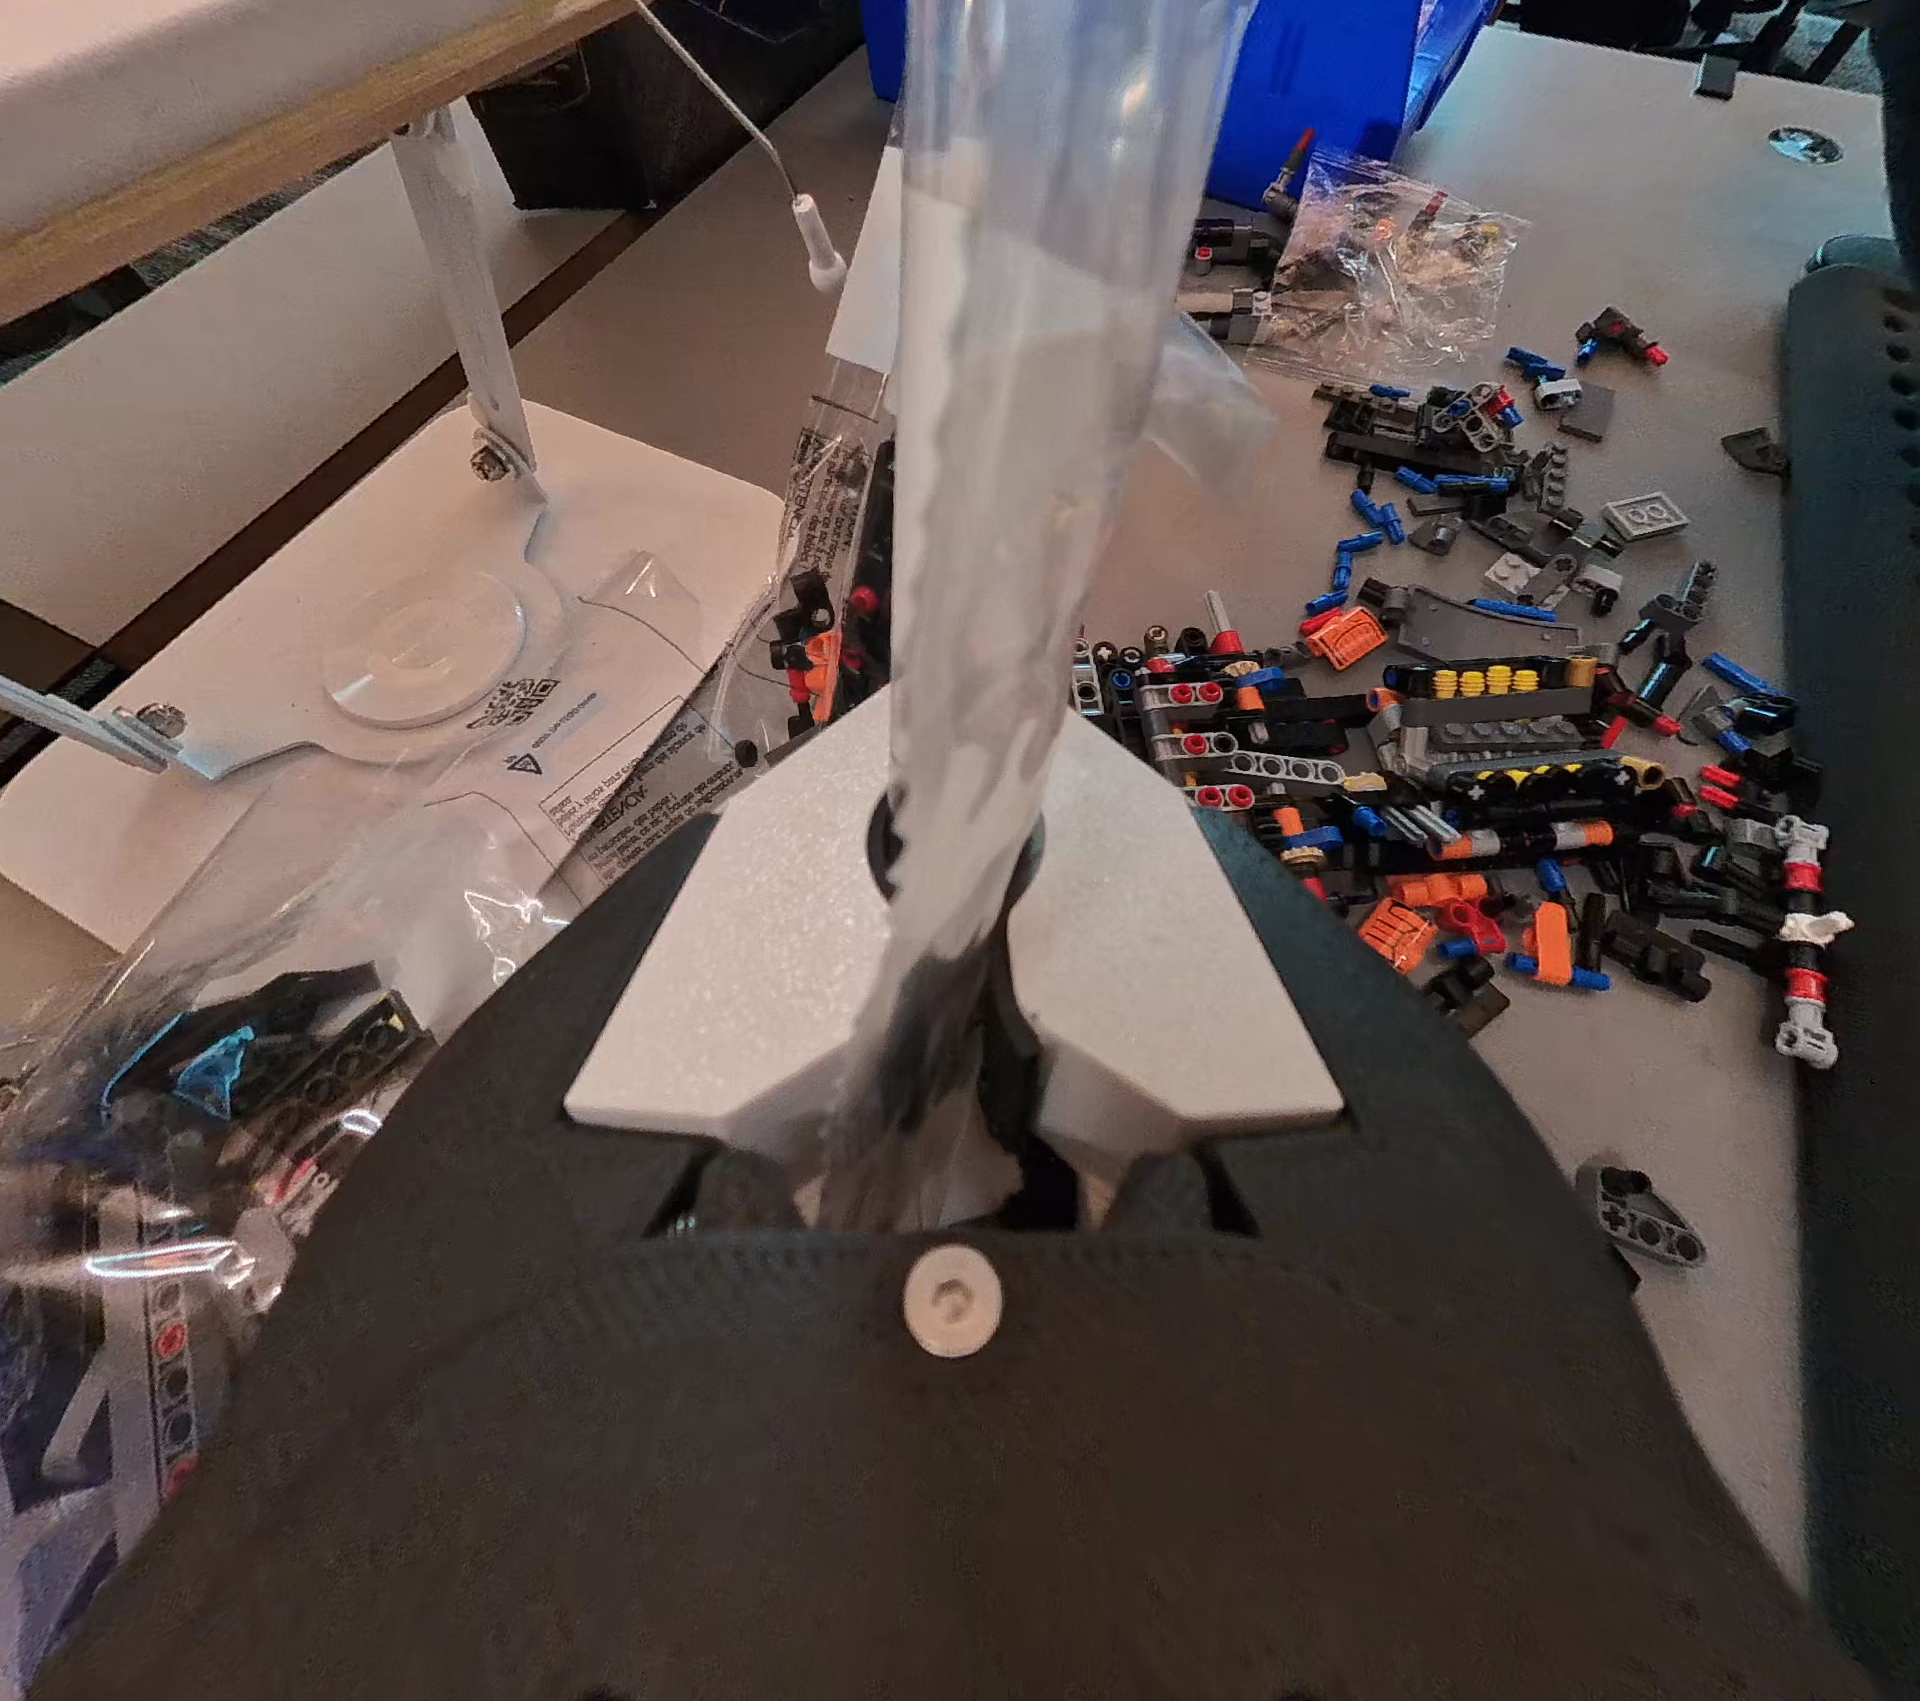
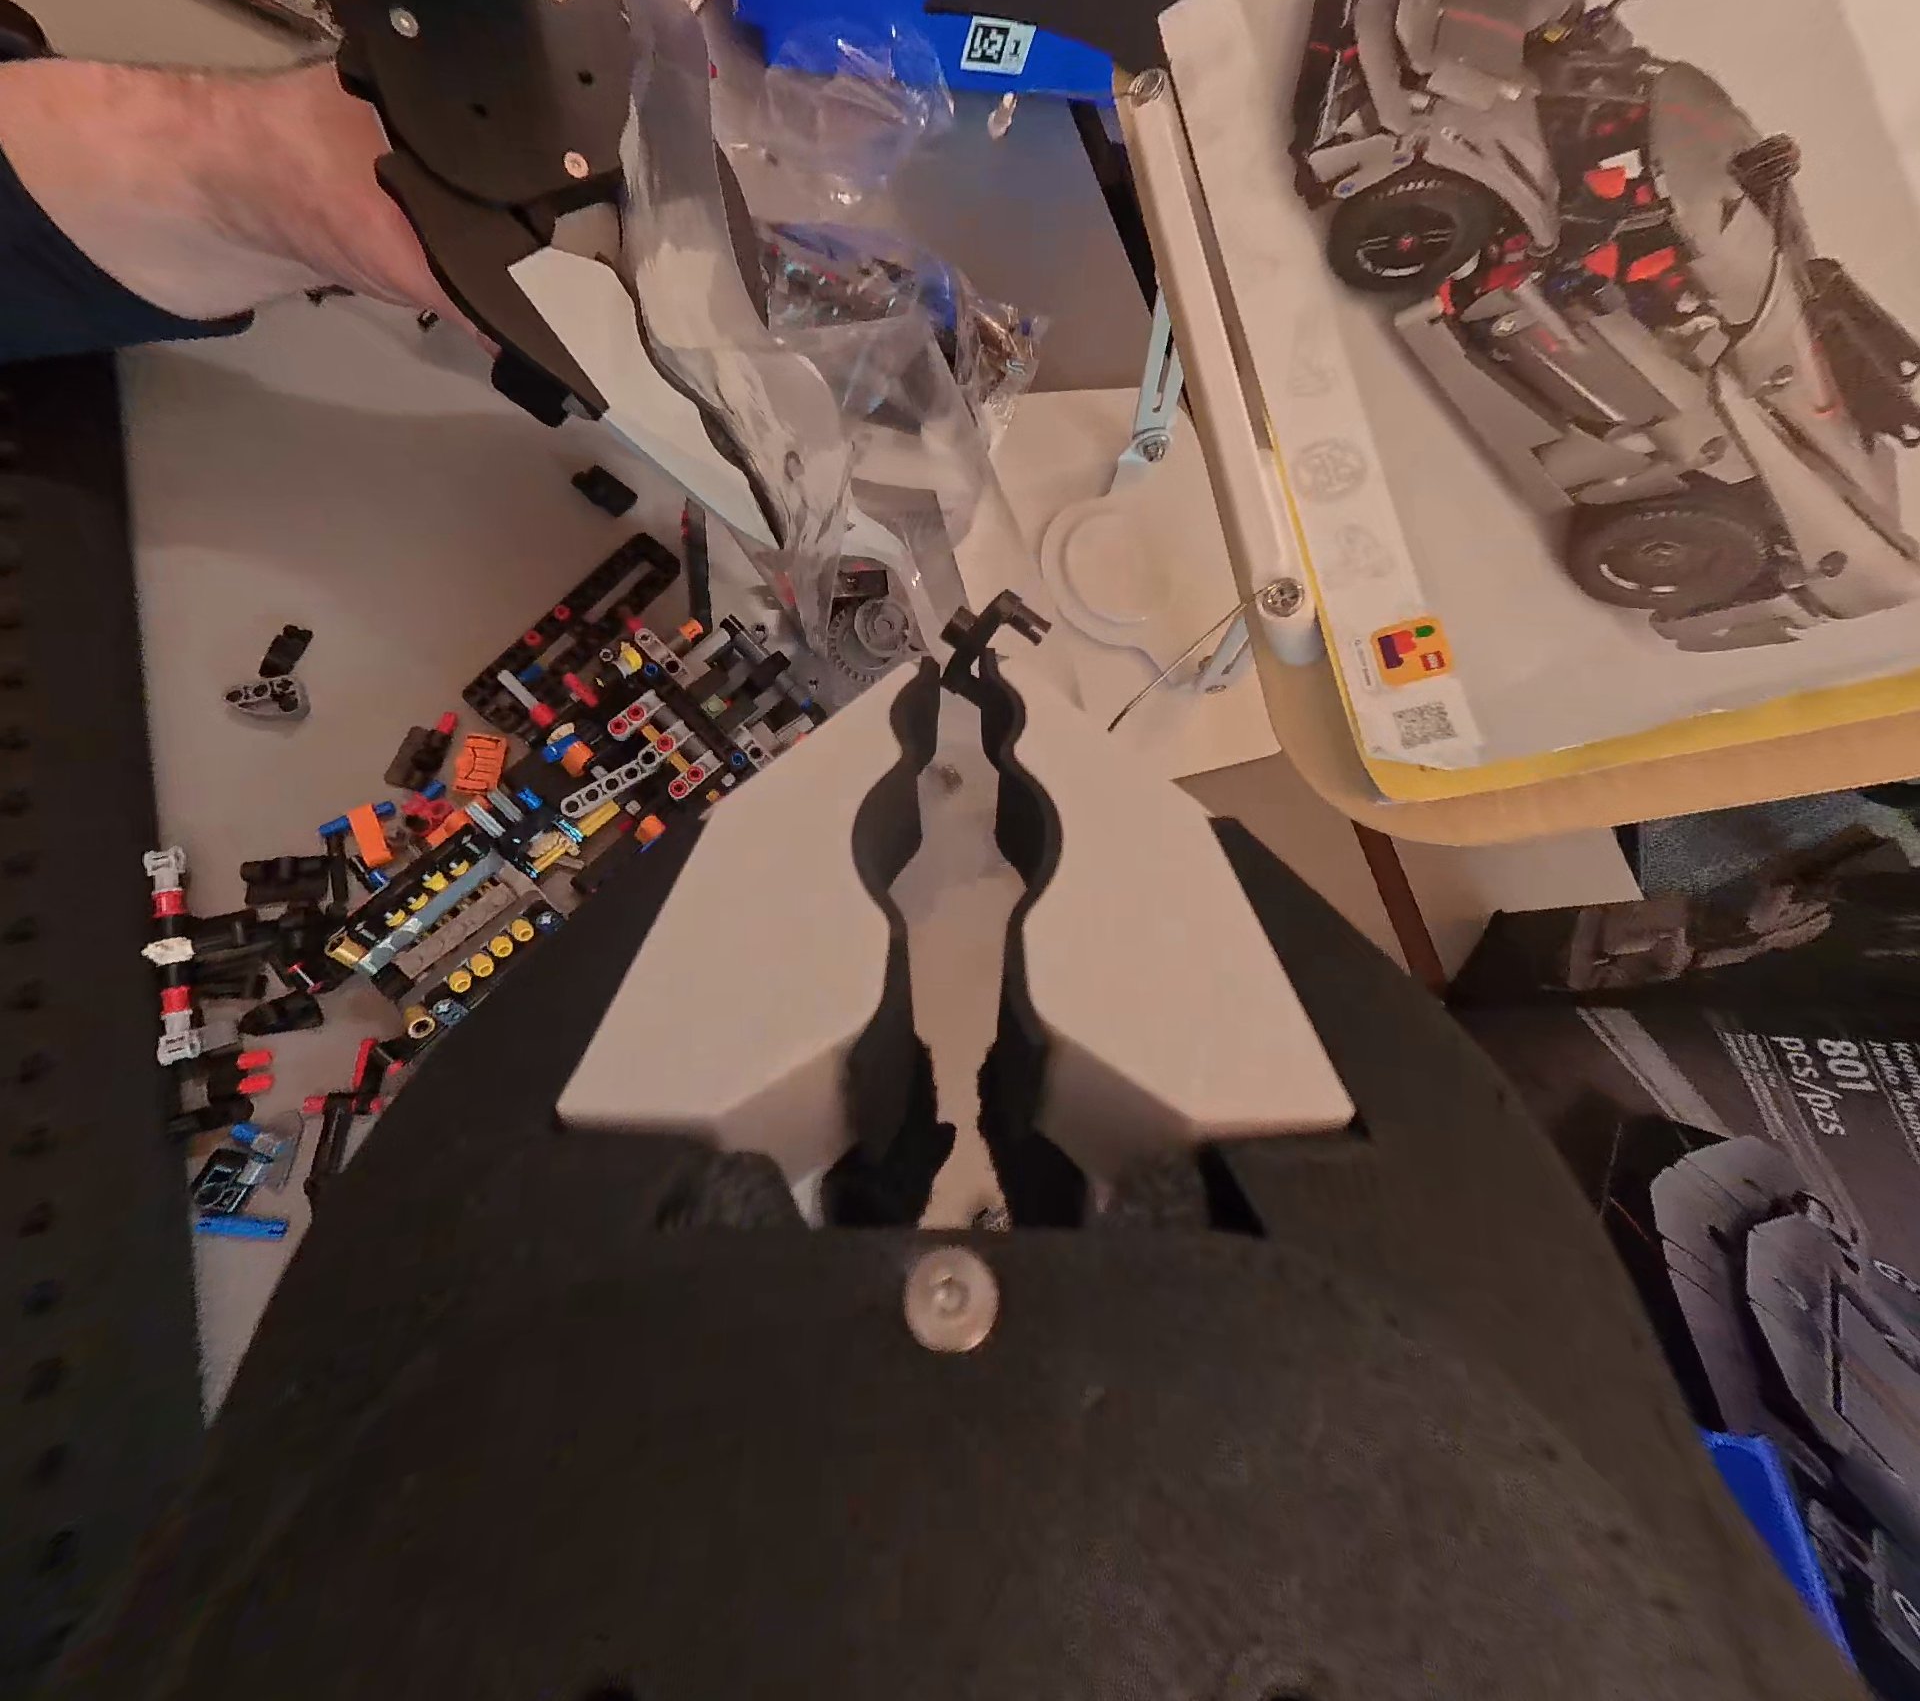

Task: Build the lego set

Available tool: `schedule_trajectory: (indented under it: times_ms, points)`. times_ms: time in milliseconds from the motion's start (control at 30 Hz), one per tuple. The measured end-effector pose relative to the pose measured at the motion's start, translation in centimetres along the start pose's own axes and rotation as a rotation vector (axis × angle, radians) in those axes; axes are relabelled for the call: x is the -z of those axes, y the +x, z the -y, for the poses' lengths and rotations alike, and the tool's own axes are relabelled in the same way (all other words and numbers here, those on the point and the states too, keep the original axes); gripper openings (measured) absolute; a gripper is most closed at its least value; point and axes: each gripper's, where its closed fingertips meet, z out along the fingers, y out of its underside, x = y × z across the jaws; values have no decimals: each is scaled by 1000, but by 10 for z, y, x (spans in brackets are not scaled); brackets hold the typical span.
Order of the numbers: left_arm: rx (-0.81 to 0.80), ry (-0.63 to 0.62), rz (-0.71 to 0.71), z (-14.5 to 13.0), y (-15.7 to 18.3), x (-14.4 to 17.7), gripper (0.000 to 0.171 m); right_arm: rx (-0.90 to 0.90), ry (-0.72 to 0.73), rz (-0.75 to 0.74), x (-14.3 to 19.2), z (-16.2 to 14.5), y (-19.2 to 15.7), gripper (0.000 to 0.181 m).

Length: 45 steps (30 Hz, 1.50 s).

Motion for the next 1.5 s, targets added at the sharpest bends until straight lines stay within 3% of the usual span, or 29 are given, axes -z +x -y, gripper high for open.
schedule_trajectory:
  times_ms: [200,500,633,833,1033,1267,1500]
  points:
    - [-5,-4,0,0,1,0,0,-21,-31,10,-12,-8,1,5]
    - [2,8,7,0,-3,1,0,-13,21,-7,-2,5,0,16]
    - [22,24,14,1,-7,3,0,76,83,106,-3,27,-38,13]
    - [44,42,27,0,-17,10,0,210,-2,319,-62,30,-116,17]
    - [62,49,50,-2,-28,18,0,234,-124,418,-131,9,-162,23]
    - [88,65,53,-4,-34,21,0,282,-250,372,-186,-14,-168,26]
    - [94,69,51,-5,-35,21,0,244,-296,372,-218,-31,-166,23]
